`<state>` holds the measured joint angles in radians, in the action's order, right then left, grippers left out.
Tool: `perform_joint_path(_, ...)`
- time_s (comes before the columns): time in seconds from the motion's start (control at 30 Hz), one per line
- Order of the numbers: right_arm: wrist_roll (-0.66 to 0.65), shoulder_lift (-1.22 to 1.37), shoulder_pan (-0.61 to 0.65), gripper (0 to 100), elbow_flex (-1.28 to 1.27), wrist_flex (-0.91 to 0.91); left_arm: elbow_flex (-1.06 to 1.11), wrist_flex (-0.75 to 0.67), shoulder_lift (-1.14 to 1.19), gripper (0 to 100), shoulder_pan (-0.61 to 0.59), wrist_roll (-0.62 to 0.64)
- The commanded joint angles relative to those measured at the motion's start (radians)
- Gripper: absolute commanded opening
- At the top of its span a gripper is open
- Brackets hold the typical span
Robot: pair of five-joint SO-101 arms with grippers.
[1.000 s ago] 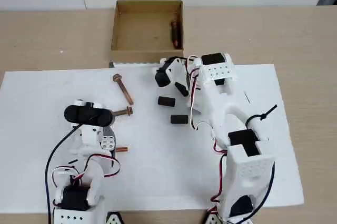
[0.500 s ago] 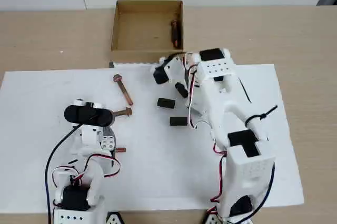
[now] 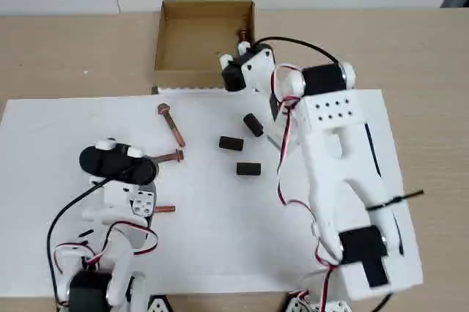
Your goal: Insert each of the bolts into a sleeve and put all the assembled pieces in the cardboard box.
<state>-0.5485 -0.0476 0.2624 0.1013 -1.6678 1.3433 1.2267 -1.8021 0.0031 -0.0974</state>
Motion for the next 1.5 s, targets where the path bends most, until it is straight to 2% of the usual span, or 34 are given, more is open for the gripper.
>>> perform_joint_path(0.0, 0.031, -0.127, -0.016, 0.3, -0.072, -0.007, -0.114, 0.009, 0.110, 6, -0.005, -0.008)
perform_joint_path(0.33, 0.048, -0.260, -0.042, 0.3, -0.287, -0.002, -0.555, 0.034, 0.766, 6, -0.002, -0.015)
perform_joint_path(0.6, 0.080, -0.344, -0.174, 0.3, -0.364, 0.002, -0.829, 0.152, 1.214, 6, -0.003, -0.230)
perform_joint_path(0.77, 0.081, -0.392, -0.183, 0.3, -0.423, 0.002, -0.921, 0.163, 1.382, 6, -0.003, -0.350)
perform_joint_path(1.1, 0.083, -0.483, -0.185, 0.4, -0.532, 0.004, -1.015, 0.163, 1.634, 6, 0.000, -0.672)
perform_joint_path(1.17, 0.083, -0.489, -0.186, 0.4, -0.532, 0.004, -1.024, 0.163, 1.663, 9, 0.000, -0.721)
perform_joint_path(1.3, 0.083, -0.486, -0.186, 0.4, -0.532, 0.004, -1.026, 0.161, 1.697, 17, 0.005, -0.746)
perform_joint_path(1.47, 0.083, -0.484, -0.186, 0.4, -0.532, 0.008, -1.026, 0.129, 1.757, 18, 0.006, -0.787)
